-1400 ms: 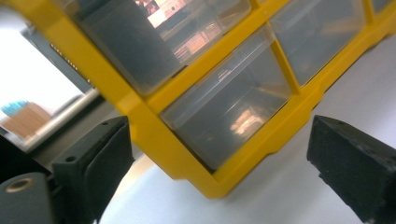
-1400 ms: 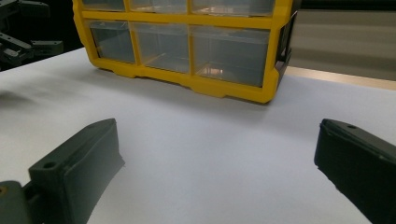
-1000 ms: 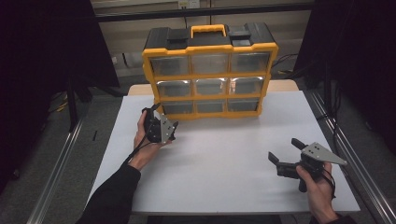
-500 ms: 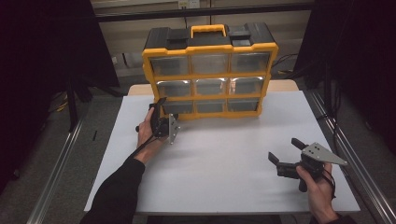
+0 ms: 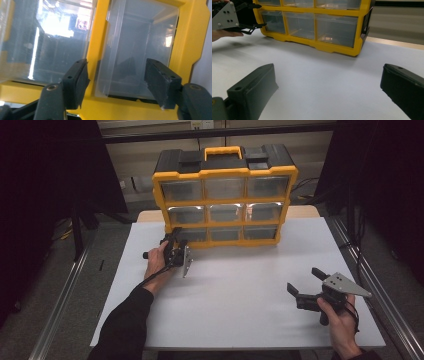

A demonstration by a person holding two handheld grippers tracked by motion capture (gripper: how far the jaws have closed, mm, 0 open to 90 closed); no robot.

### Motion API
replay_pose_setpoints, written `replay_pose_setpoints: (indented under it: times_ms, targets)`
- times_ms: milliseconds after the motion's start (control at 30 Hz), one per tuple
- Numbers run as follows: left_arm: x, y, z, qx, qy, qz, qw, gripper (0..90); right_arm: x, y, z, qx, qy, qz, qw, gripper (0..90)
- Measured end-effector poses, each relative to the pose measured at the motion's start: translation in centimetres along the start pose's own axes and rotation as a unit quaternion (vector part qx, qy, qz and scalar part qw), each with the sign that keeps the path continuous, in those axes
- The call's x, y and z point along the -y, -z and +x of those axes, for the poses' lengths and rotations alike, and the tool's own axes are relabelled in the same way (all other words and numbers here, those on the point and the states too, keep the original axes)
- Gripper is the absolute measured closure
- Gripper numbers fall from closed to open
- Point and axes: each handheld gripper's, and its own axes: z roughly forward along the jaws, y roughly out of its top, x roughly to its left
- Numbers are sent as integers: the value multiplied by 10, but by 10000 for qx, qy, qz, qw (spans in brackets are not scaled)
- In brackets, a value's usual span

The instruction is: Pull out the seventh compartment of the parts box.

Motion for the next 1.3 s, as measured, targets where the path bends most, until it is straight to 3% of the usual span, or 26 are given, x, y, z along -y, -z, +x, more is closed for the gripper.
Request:
replay_pose_setpoints:
  times_ms: [33, 133, 167, 267, 300, 333, 400, 433, 467, 500, 567, 600, 633, 667, 700, 733, 833, 867, 900, 933, 1000, 1033, 1100, 1133, 1267, 1300]
  targets:
    - [-2, 6, 8, 74, -627, 453, 9970, 371, 0, 0, 0, -2, -19, 2, 10000, 0]
    - [-1, 6, 8, 65, -717, 509, 9961, 415, 0, 1, 0, -10, -36, 1, 10000, 0]
    - [-1, 6, 8, 44, -663, 434, 9968, 424, 0, 1, 0, -13, -16, -6, 10000, 0]
    - [-1, 7, 11, 125, -730, 512, 9959, 514, 0, 1, 0, -20, 12, -13, 10000, 0]
    - [1, 4, 10, 76, -648, 386, 9971, 521, 0, 1, 0, -20, -2, -11, 10000, 0]
    - [1, 6, 12, 109, -895, 552, 9944, 537, 0, 1, 0, -14, -5, -4, 10000, 0]
    - [2, 5, 10, 133, -801, 440, 9957, 552, 0, 1, 0, -23, 1, -8, 10000, 0]
    - [4, 2, 7, 66, -586, 189, 9981, 556, 0, 1, 0, -22, 2, -7, 10000, 0]
    - [4, 2, 7, 66, -586, 189, 9981, 566, 0, 1, 0, -13, 2, -5, 10000, 0]
    - [2, 6, 14, 138, -1106, 533, 9923, 581, 0, 1, 0, -22, 3, 2, 10000, 0]
    - [1, 6, 15, 209, -1101, 536, 9923, 616, 0, 1, 1, -30, 10, 8, 10000, 0]
    - [3, 6, 15, 118, -1078, 489, 9929, 633, 0, 1, 0, -30, 25, -2, 10000, 0]
    - [2, 6, 17, 195, -1223, 517, 9910, 639, 0, 1, 1, -19, 6, -6, 10000, 0]
    - [2, 5, 17, 230, -1262, 433, 9908, 639, 0, 1, 1, -22, 6, 0, 10000, 0]
    - [2, 7, 17, 67, -1343, 562, 9893, 640, 0, 1, 1, -25, 14, -8, 10000, 0]
    - [2, 6, 15, 155, -1248, 494, 9908, 640, 0, 1, 1, -24, 10, -3, 10000, 0]
    - [2, 5, 15, 28, -1143, 407, 9926, 682, 0, 0, 1, -36, 13, 11, 10000, 0]
    - [3, 3, 13, 15, -901, 229, 9957, 694, 0, 0, 1, -40, 31, 13, 10000, 0]
    - [3, 3, 13, 15, -901, 229, 9957, 712, 0, 1, 1, -46, 32, 19, 10000, 0]
    - [1, 6, 16, 34, -1303, 536, 9900, 715, 0, 1, 1, -58, 32, 16, 10000, 0]
    - [1, 6, 16, 63, -1321, 525, 9898, 713, 0, 0, 1, -41, 37, 10, 10000, 0]
    - [0, 6, 17, 136, -1433, 587, 9878, 714, 0, 0, 1, -35, 32, 15, 10000, 0]
    - [0, 6, 18, 145, -1476, 602, 9871, 728, 0, 0, 1, -43, 34, 27, 10000, 0]
    - [0, 6, 16, -76, -1313, 588, 9896, 749, 0, 0, 1, -68, 25, 47, 10000, 0]
    - [-2, 5, 17, 17, -1453, 578, 9877, 770, 0, 0, 1, -85, 47, 38, 9999, 0]
    - [-1, 5, 15, -122, -1309, 524, 9899, 771, 0, 0, 1, -78, 42, 34, 10000, 0]
